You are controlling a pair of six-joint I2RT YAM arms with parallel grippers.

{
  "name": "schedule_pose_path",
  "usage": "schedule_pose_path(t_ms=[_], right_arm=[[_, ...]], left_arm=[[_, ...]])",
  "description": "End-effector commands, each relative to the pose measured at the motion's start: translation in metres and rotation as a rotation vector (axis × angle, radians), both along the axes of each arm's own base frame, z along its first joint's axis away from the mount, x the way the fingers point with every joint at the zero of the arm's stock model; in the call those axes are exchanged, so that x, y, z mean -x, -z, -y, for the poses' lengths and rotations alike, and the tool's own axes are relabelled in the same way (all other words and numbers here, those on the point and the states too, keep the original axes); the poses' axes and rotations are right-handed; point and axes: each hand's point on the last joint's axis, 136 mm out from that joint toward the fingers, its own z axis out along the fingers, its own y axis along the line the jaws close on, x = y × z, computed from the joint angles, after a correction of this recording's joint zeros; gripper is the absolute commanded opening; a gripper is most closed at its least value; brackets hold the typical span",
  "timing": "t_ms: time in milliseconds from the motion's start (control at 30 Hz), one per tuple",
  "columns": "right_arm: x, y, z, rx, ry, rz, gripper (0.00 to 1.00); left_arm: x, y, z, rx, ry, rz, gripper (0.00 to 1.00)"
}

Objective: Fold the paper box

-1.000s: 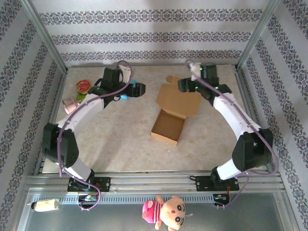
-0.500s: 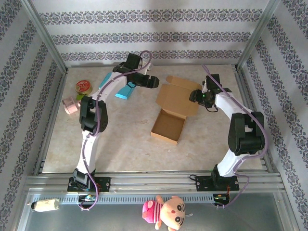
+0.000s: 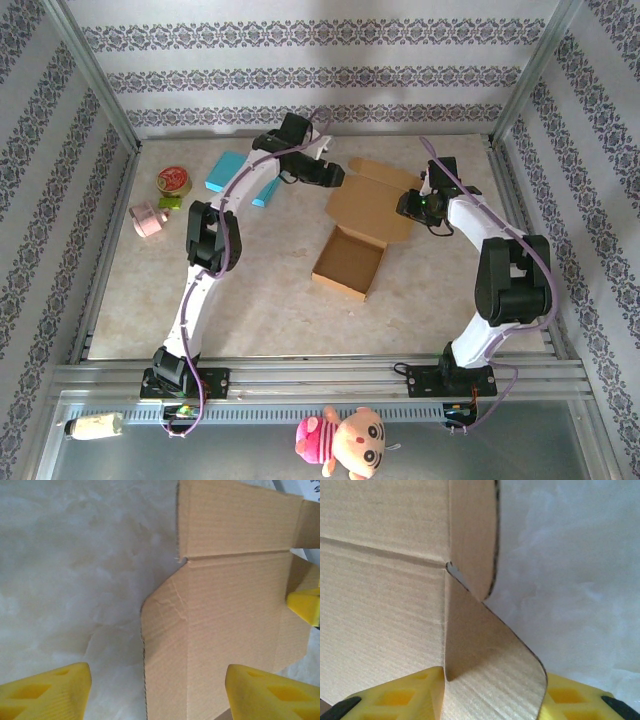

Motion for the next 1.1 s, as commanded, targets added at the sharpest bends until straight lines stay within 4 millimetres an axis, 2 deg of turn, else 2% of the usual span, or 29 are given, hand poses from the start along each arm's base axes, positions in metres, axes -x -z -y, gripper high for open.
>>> schedule_pose_path(t_ms=[0, 100, 167, 333, 433, 533, 633, 700, 733, 800, 867, 900, 967, 1067], right_arm=[[0.005, -0.009, 0.006, 0.027, -0.005, 0.015, 0.44], [0.004, -0.012, 0.006, 0.025, -0.009, 0.018, 0.44], [0.004, -0.013, 0.005, 0.022, -0.012, 0.02, 0.44], [0.006, -0.015, 0.007, 0.038, -0.013, 0.02, 0.44], [0.008, -0.018, 0.016, 0.065, 0.02, 0.024, 0.46], [0.007, -0.021, 0.021, 0.071, 0.033, 0.034, 0.45], [0.004, -0.022, 0.018, 0.05, 0.024, 0.037, 0.38], [0.003, -0.019, 0.015, 0.039, 0.009, 0.029, 0.38], [0.003, -0.016, 0.016, 0.046, 0.014, 0.024, 0.41], [0.003, -0.01, 0.02, 0.044, 0.035, 0.007, 0.61], [0.003, -0.006, 0.023, 0.023, 0.057, 0.0, 0.87], [0.003, -0.005, 0.022, 0.014, 0.054, 0.007, 0.93], [0.002, -0.003, 0.019, -0.001, 0.029, 0.014, 0.91], [0.001, 0.008, 0.01, -0.045, -0.001, -0.013, 0.78]], left_arm=[[-0.005, 0.013, 0.01, 0.028, 0.004, -0.019, 0.72], [-0.008, 0.017, 0.017, 0.044, 0.018, -0.009, 0.7], [-0.01, 0.017, 0.022, 0.061, 0.018, -0.004, 0.63], [-0.011, 0.012, 0.026, 0.091, 0.024, 0.001, 0.33], [-0.01, 0.013, 0.026, 0.089, 0.034, 0.002, 0.16], [-0.008, 0.013, 0.027, 0.094, 0.048, 0.001, 0.07], [-0.007, 0.013, 0.027, 0.095, 0.051, 0.0, 0.01], [-0.006, 0.011, 0.028, 0.099, 0.059, 0.005, 0.0], [-0.006, 0.01, 0.028, 0.101, 0.061, 0.008, 0.0], [-0.007, 0.009, 0.028, 0.099, 0.063, 0.015, 0.0], [-0.006, 0.007, 0.028, 0.1, 0.067, 0.018, 0.0], [-0.005, 0.005, 0.028, 0.102, 0.071, 0.022, 0.0], [-0.004, 0.004, 0.028, 0.102, 0.075, 0.026, 0.0], [-0.004, 0.001, 0.029, 0.098, 0.077, 0.033, 0.0]])
